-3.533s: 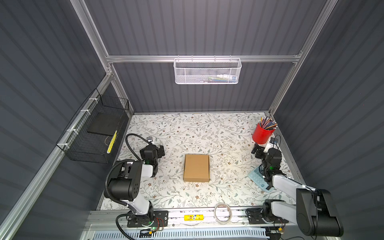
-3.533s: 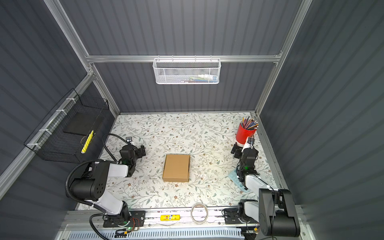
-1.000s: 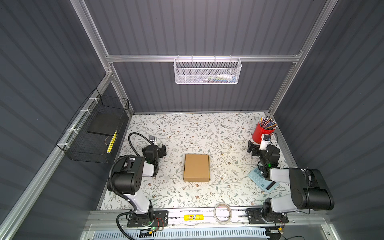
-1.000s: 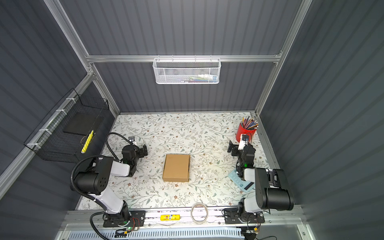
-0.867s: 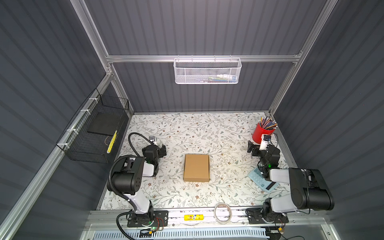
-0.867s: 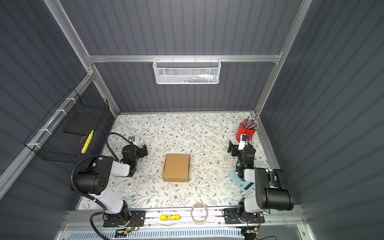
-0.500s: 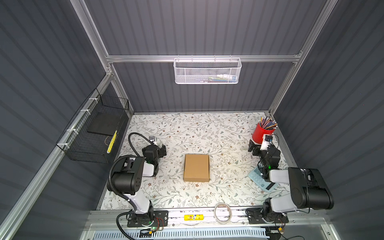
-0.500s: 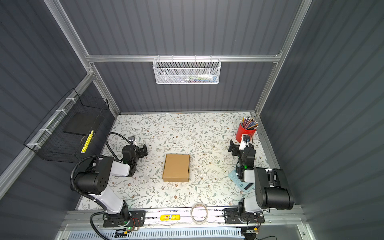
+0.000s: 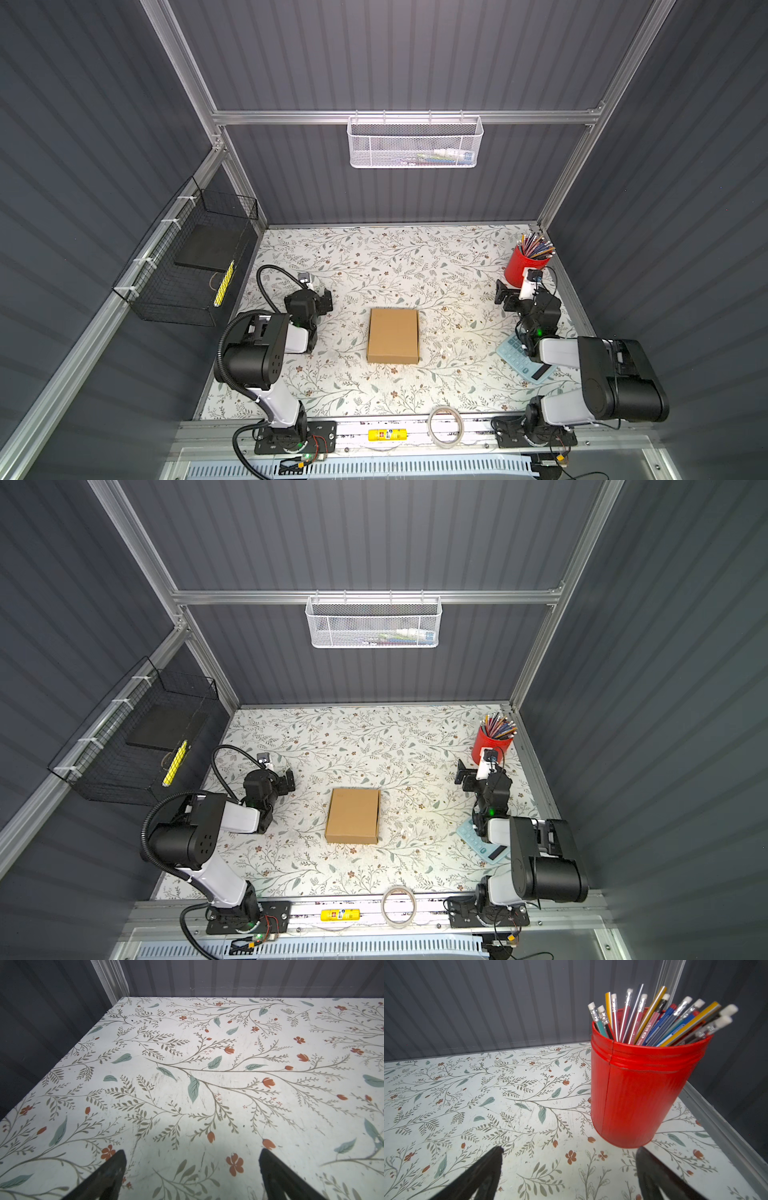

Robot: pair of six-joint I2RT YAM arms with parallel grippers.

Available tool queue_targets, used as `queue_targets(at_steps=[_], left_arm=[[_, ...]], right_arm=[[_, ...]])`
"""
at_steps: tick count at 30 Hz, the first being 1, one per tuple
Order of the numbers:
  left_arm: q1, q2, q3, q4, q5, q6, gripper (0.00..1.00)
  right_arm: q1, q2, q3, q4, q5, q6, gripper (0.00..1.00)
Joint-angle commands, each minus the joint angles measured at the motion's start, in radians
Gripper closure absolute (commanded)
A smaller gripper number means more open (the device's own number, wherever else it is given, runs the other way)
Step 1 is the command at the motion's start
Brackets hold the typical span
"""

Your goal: Fold the paper box

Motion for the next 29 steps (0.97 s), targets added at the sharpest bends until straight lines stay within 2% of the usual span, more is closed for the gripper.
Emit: queue_targets(at_steps=[1, 8, 10, 12, 16, 19, 22, 24, 29], left_arm=[[0.009, 0.015, 0.013, 0.021, 0.007, 0.022, 0.0], [0.009, 0.015, 0.013, 0.021, 0.007, 0.022, 0.0], [0.009, 0.014, 0.013, 0.021, 0.007, 0.021, 0.0], [0.009, 0.014, 0.013, 0.021, 0.007, 0.022, 0.0], [0.009, 0.015, 0.013, 0.023, 0.007, 0.022, 0.0], [0.009, 0.015, 0.013, 0.021, 0.006, 0.022, 0.0], [0.009, 0.016, 0.014, 0.021, 0.006, 0.021, 0.0], [0.009, 0.016, 0.018, 0.015, 0.005, 0.021, 0.0], [0.009, 0.015, 0.013, 0.021, 0.007, 0.021, 0.0]], right_arm=[[-0.006, 0.016, 0.025, -0.04, -0.016, 0.002, 0.01], [-0.003, -0.001, -0.013, 0.011, -0.012, -0.005, 0.01], [-0.002, -0.01, -0.106, 0.179, -0.003, -0.003, 0.01], [-0.002, 0.034, -0.25, 0.477, 0.013, 0.0, 0.01], [0.001, 0.036, -0.135, 0.304, -0.005, -0.006, 0.01], [0.001, -0.01, 0.036, -0.1, 0.039, 0.008, 0.01], [0.0, 0.01, -0.015, 0.033, 0.074, 0.023, 0.01], [0.0, 0.001, 0.006, -0.021, 0.103, 0.035, 0.01], [0.004, 0.004, 0.005, -0.014, 0.097, 0.027, 0.01]])
